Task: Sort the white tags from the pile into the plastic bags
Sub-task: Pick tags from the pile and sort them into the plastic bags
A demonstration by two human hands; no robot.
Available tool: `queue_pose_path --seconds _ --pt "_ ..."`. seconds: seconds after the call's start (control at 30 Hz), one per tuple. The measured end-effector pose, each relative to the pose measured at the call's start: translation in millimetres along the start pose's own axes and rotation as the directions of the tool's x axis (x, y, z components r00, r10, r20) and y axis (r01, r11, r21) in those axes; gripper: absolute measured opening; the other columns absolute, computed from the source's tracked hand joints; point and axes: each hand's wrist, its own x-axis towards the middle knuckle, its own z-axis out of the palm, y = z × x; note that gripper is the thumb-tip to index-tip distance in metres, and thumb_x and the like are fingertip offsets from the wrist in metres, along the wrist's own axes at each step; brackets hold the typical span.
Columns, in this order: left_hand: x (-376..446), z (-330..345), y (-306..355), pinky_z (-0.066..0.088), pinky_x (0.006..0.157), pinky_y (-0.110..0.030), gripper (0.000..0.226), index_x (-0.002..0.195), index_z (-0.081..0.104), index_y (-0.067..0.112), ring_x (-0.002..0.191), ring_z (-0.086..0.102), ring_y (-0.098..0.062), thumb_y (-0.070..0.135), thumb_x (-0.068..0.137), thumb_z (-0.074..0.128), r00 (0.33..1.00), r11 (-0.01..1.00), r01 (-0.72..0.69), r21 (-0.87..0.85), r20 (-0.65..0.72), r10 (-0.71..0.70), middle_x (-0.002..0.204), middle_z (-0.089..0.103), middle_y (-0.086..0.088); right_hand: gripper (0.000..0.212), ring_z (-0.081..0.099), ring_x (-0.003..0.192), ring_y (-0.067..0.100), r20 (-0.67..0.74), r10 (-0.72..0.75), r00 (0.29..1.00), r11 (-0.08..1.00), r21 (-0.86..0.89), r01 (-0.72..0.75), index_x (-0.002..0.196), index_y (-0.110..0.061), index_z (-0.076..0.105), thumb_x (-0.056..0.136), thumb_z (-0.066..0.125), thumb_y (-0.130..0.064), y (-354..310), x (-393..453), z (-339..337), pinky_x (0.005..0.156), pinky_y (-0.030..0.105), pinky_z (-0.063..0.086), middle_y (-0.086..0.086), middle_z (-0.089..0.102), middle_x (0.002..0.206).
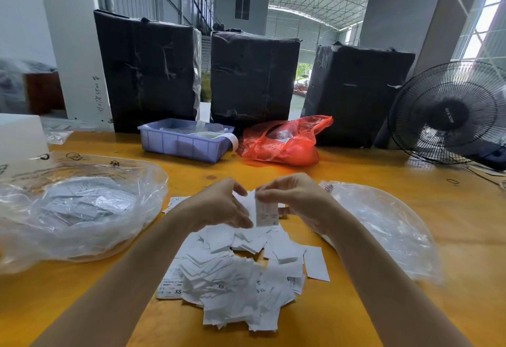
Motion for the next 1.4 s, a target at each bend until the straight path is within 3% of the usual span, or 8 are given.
queue_pose_path --seconds 0.1,0.23,0.43,0.6,0.7,0.9,1.07,1.4 --pt "-3 -4 2 0.056 0.069 -0.022 0.062 0.116 0.043 0.015 0.087 0.067 -0.018 -0.006 0.070 0.077 0.998 0.999 -0.014 0.042 0.058 0.012 0.097 0.067 -0.008 0.003 0.062 0.098 0.025 0.060 0.050 0.997 0.995 -0.087 -0.044 0.079 -0.015 0.075 0.079 0.073 -0.018 4 -1 3 0.090 0.042 0.048 0.011 0.072 0.096" --pt "-4 -9 2 0.053 0.060 -0.017 0.057 0.114 0.048 0.013 0.082 0.068 -0.016 -0.008 0.069 0.077 0.997 0.999 -0.044 -0.020 0.060 0.045 0.095 0.068 -0.009 0.004 0.064 0.087 0.019 0.018 0.059 0.998 0.996 -0.072 -0.057 0.077 -0.012 0.074 0.080 0.072 -0.014 5 1 3 0.071 0.028 0.053 0.006 0.071 0.081" --pt "7 -9 0 0.052 0.064 -0.019 0.008 0.083 0.070 0.003 0.079 0.063 -0.017 0.001 0.075 0.072 0.983 0.867 -0.065 -0.495 -0.183 -0.031 0.081 0.070 -0.008 0.008 0.065 0.092 0.027 -0.083 0.067 0.994 0.992 0.114 -0.057 0.083 -0.003 0.072 0.081 0.071 -0.011 4 2 4 0.079 0.035 0.054 0.016 0.071 0.090" --pt "8 4 2 0.052 0.048 -0.018 0.015 0.087 0.067 0.001 0.058 0.068 -0.012 0.015 0.082 0.068 0.976 0.699 -0.123 -0.704 -0.215 -0.045 0.070 0.073 -0.005 0.013 0.068 0.087 0.025 0.036 0.058 0.998 0.985 0.162 -0.063 0.089 0.001 0.071 0.081 0.071 -0.010 3 1 9 0.076 0.032 0.055 0.015 0.073 0.089" --pt "8 6 2 0.051 0.047 -0.016 0.007 0.084 0.068 0.006 0.056 0.068 -0.009 0.012 0.081 0.068 0.967 0.726 -0.142 -0.673 -0.251 -0.044 0.069 0.073 -0.003 0.011 0.069 0.080 0.015 0.078 0.083 0.994 0.990 0.106 -0.091 0.086 -0.012 0.074 0.079 0.073 -0.020 -1 -2 4 0.068 0.025 0.055 0.005 0.074 0.084" --pt "9 7 -1 0.050 0.053 -0.015 0.011 0.081 0.072 0.012 0.065 0.068 -0.007 0.015 0.072 0.078 0.964 0.847 -0.116 -0.519 -0.266 -0.031 0.074 0.075 0.000 0.005 0.063 0.056 0.012 -0.346 -0.029 0.938 0.891 0.417 0.182 0.076 -0.009 0.070 0.074 0.074 -0.011 -3 -2 -9 0.051 0.018 0.051 0.004 0.069 0.065" --pt "8 7 2 0.050 0.057 -0.019 0.016 0.076 0.075 0.011 0.072 0.069 -0.012 0.014 0.062 0.081 0.980 0.868 -0.050 -0.493 -0.192 -0.053 0.079 0.075 -0.003 0.016 0.073 0.077 0.022 -0.362 -0.112 0.926 0.904 0.350 0.246 0.087 0.001 0.062 0.076 0.073 -0.003 -6 -2 -6 0.062 0.023 0.057 0.013 0.071 0.082" --pt "6 3 3 0.054 0.052 -0.018 0.021 0.070 0.076 0.005 0.061 0.066 -0.014 0.010 0.050 0.078 0.995 0.811 -0.018 -0.585 -0.091 -0.044 0.080 0.074 -0.010 0.017 0.072 0.073 0.013 -0.402 -0.199 0.894 0.945 0.163 0.283 0.087 -0.003 0.060 0.080 0.073 -0.010 -3 0 -3 0.058 0.016 0.053 0.006 0.071 0.082"
